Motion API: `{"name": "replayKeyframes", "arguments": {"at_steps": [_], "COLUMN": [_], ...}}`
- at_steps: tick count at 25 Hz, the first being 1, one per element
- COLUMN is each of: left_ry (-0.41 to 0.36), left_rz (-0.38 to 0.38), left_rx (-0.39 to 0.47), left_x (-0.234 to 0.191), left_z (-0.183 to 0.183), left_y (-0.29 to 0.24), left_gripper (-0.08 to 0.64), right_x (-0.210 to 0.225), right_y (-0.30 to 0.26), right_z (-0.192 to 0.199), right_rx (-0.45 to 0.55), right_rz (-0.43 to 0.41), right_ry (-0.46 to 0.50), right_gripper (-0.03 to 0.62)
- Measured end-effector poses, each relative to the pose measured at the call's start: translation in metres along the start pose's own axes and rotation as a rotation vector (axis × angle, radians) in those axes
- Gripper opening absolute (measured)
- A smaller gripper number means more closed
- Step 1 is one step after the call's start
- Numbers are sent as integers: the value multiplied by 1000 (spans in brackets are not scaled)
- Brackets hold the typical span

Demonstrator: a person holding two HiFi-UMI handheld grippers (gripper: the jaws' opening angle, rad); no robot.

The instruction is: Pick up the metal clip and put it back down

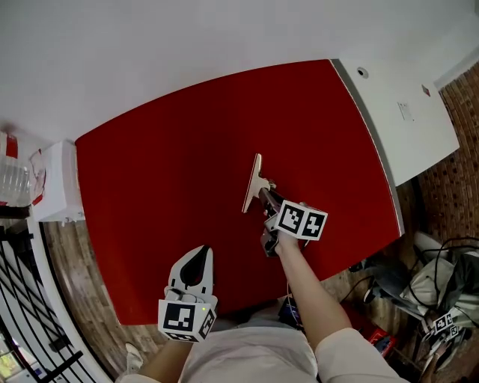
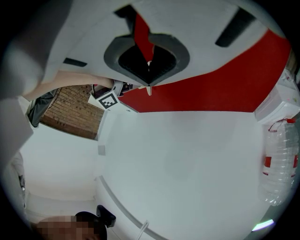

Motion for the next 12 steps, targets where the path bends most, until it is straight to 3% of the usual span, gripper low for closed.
{"name": "replayKeyframes", "arguments": {"at_steps": [7, 12], "left_ry": [4, -4], "left_rz": [-7, -7], "left_rx": [-14, -16], "left_x": [-6, -5], "left_z": [1, 1], "left_y": [-4, -4], "left_gripper": [3, 3], "right_x": [14, 30], "right_y": [-15, -22], "right_z": [-4, -5], "right_rx": [-19, -33], "right_rz": [-33, -101], "right_ry": [-111, -224], "right_gripper": [8, 8]}}
Point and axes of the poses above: the fingertips, and each gripper's own axes: y backward along the fingers, x to its right, z out of its underside, the point moved 10 cm from there along y, backward along the fingers, and after that the axes turned 15 degrees about -y, right-handed, at the moved point
